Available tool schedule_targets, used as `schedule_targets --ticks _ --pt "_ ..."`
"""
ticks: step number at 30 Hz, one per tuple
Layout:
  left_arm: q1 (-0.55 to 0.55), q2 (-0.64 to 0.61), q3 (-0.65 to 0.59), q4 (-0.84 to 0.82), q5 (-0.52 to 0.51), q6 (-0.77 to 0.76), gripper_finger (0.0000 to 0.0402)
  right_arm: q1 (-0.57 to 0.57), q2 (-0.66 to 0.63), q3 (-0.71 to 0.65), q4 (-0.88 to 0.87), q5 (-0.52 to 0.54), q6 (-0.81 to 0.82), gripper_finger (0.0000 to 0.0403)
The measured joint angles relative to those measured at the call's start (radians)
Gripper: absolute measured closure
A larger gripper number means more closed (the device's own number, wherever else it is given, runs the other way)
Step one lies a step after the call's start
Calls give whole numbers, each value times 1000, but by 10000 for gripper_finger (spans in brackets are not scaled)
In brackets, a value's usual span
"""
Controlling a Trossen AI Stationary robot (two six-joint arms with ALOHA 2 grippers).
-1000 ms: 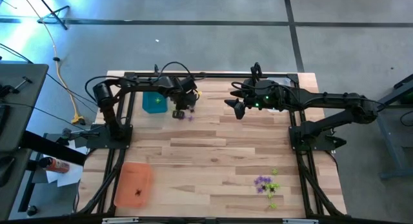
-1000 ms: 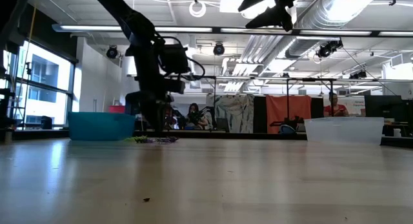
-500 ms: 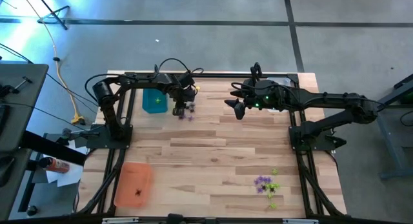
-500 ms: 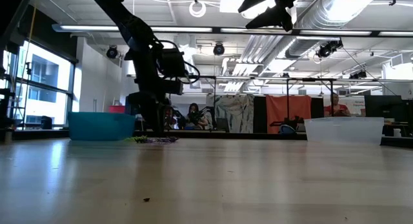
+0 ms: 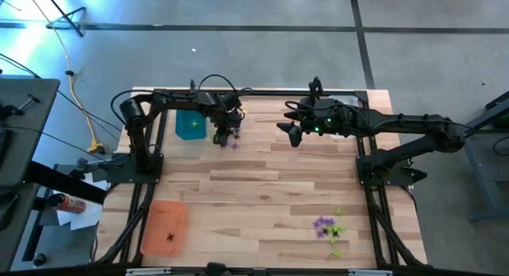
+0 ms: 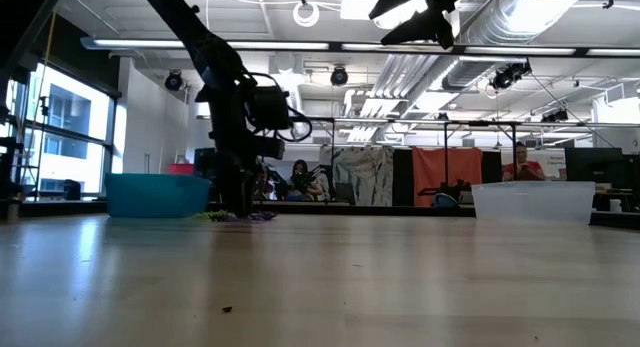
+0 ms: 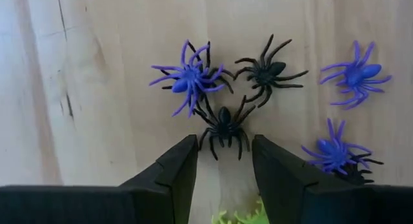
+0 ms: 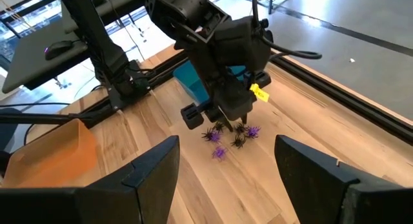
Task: Sort Halloween decoration
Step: Put the black spider toy into the orange bin
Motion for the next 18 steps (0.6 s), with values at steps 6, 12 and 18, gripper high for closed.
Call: schedule_targets --ticks 6,12,18 --pt "3 1 0 3 -15 26 313 0 0 0 0 0 4 153" --pt "11 -13 0 -36 -16 -6 391 0 0 0 0 0 4 153" --pt "42 -96 -3 -82 -13 -16 400 0 0 0 1 28 -7 153"
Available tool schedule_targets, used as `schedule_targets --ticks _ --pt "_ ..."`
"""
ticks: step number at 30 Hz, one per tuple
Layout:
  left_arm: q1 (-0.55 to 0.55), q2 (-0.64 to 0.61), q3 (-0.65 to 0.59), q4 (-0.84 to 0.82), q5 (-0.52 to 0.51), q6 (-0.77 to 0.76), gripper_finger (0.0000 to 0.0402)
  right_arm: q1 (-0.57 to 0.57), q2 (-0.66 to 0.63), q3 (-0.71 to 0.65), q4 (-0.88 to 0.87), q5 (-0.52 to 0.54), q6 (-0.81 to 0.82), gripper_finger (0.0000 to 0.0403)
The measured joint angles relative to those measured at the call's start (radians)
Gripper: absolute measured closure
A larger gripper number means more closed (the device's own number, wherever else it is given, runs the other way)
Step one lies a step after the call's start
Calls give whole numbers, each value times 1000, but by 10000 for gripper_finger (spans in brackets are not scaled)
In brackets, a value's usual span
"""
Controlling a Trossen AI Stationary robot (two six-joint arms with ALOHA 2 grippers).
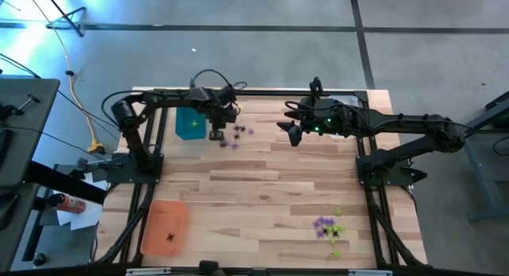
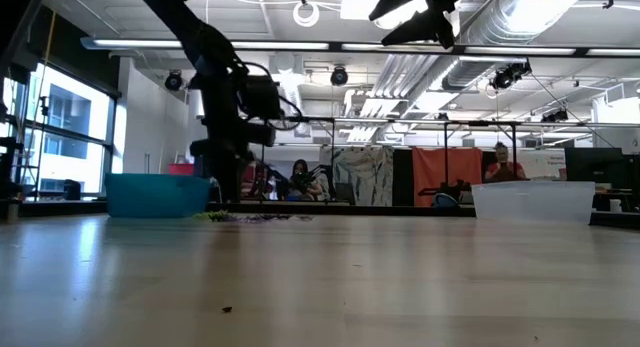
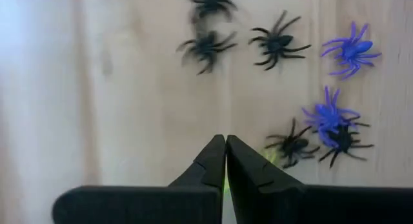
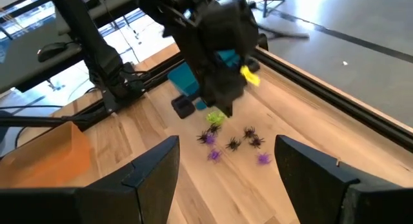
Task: Sort Halloween decoration
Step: Put the black spider toy into the orange bin
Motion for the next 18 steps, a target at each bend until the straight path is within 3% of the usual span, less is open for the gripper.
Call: schedule_targets --ticks 9,18 --pt "-13 -40 1 119 -8 -45 386 0 0 0 1 0 -16 153" --pt "-60 28 25 151 47 -194 307 0 0 0 0 1 -9 153"
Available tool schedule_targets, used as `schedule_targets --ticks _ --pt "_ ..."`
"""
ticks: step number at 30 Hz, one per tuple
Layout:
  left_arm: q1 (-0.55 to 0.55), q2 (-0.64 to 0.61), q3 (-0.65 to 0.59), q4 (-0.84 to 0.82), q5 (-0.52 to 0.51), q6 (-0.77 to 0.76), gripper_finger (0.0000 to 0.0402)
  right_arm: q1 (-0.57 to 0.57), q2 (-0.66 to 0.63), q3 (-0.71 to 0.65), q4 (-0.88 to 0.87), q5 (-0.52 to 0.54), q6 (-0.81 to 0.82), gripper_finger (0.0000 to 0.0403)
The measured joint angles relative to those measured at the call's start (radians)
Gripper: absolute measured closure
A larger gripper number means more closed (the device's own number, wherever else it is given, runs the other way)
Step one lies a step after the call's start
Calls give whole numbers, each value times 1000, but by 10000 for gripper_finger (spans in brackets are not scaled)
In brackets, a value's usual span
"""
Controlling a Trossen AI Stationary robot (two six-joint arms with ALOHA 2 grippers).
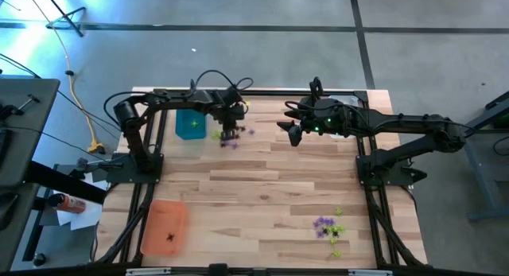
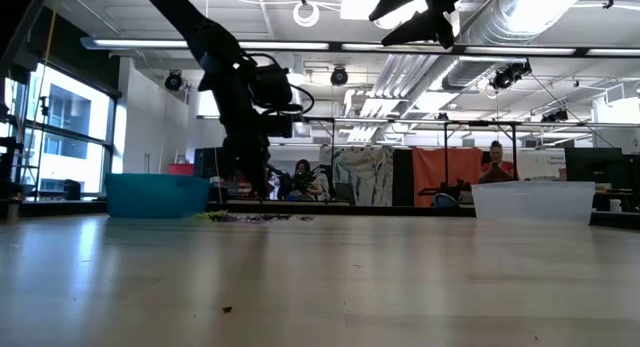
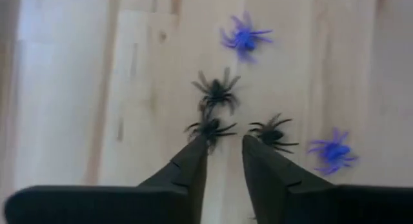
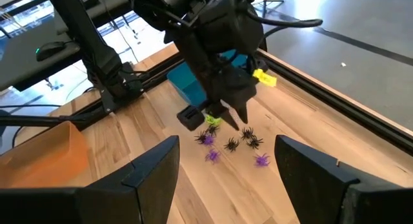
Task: Sort Halloween decoration
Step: Put the black spider toy into the orange bin
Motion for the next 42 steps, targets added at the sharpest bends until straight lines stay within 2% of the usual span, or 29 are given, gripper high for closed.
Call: schedule_targets --ticks 4,7,11,13,18,32,42 --pt "-22 -3 1 -40 25 66 280 0 0 0 0 0 -7 153" --pt "-44 -3 -11 -50 17 195 269 0 0 0 -2 0 -7 153" --pt "-87 8 -18 -43 -68 335 266 0 0 0 -3 0 -7 153" --pt "-99 23 -19 -15 -106 300 266 0 0 0 -3 0 -7 153" --pt "-95 53 -19 25 -102 172 270 0 0 0 -3 0 20 153" --pt "-93 75 -19 23 -58 198 270 1 0 0 -3 0 23 153" --pt "-96 113 -15 26 -77 150 274 1 0 0 -4 0 46 153"
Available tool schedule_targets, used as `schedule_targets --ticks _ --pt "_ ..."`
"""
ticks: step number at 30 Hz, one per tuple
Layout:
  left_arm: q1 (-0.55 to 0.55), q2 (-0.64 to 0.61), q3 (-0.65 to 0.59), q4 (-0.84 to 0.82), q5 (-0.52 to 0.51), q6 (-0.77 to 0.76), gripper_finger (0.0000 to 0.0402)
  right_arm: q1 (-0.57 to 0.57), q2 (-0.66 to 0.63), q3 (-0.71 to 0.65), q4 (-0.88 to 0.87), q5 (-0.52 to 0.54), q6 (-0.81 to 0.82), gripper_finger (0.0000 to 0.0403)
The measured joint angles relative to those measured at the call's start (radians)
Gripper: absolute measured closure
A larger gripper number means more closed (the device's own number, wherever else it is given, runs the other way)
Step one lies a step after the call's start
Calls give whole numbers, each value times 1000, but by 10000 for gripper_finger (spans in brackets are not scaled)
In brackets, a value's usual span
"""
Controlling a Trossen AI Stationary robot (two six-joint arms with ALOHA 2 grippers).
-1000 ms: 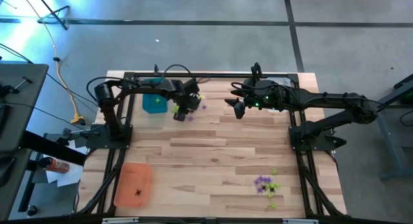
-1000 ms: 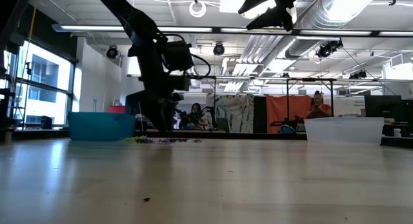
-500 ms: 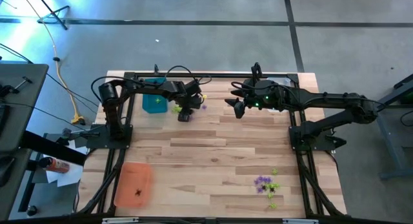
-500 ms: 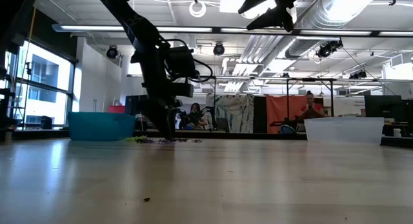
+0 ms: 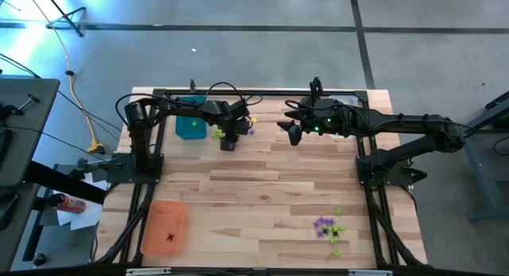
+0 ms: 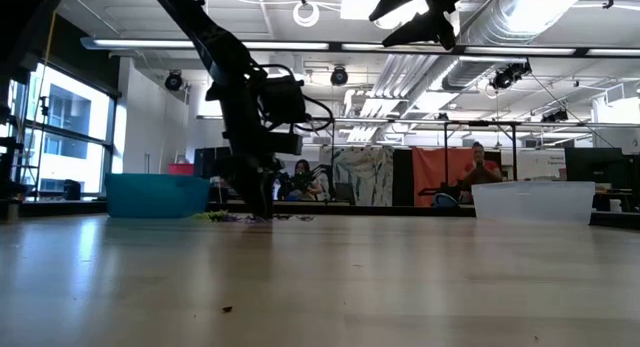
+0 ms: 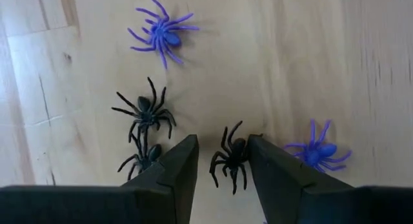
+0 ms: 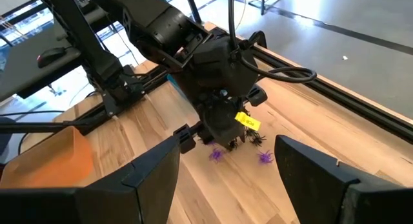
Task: Sort Halloween decoration
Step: Put the black spider toy into the orange bin
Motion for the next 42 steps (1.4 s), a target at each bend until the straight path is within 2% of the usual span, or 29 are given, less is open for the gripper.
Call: schedule_targets --ticks 3,7,8,13,19,22,25,29,32,36,42 --pt "0 -3 -1 -2 -3 5 302 0 0 0 0 0 0 153" --pt "-1 -42 -5 -14 -9 4 381 0 0 0 0 0 0 153" --pt "1 -57 -5 -26 -15 -6 390 0 0 0 0 0 -1 153" --pt "14 -200 15 -62 -3 -36 396 0 0 0 0 0 -35 153" --pt "22 -429 4 -6 203 -225 399 -1 0 0 1 1 -97 153" --pt "-8 -534 -35 133 251 -370 400 -1 0 0 17 1 -132 153" --pt "-59 -629 -107 370 256 -513 400 -1 0 0 52 -5 -162 153" --pt "-150 -681 -224 715 159 -689 401 -1 0 0 110 -61 -209 153" --pt "-212 -679 -283 896 64 -750 401 -1 0 0 176 -130 -236 153" --pt "-262 -655 -295 973 -29 -761 401 -1 0 0 264 -201 -282 153" --pt "-292 -645 -293 1019 -68 -736 401 0 18 0 367 -266 -393 153"
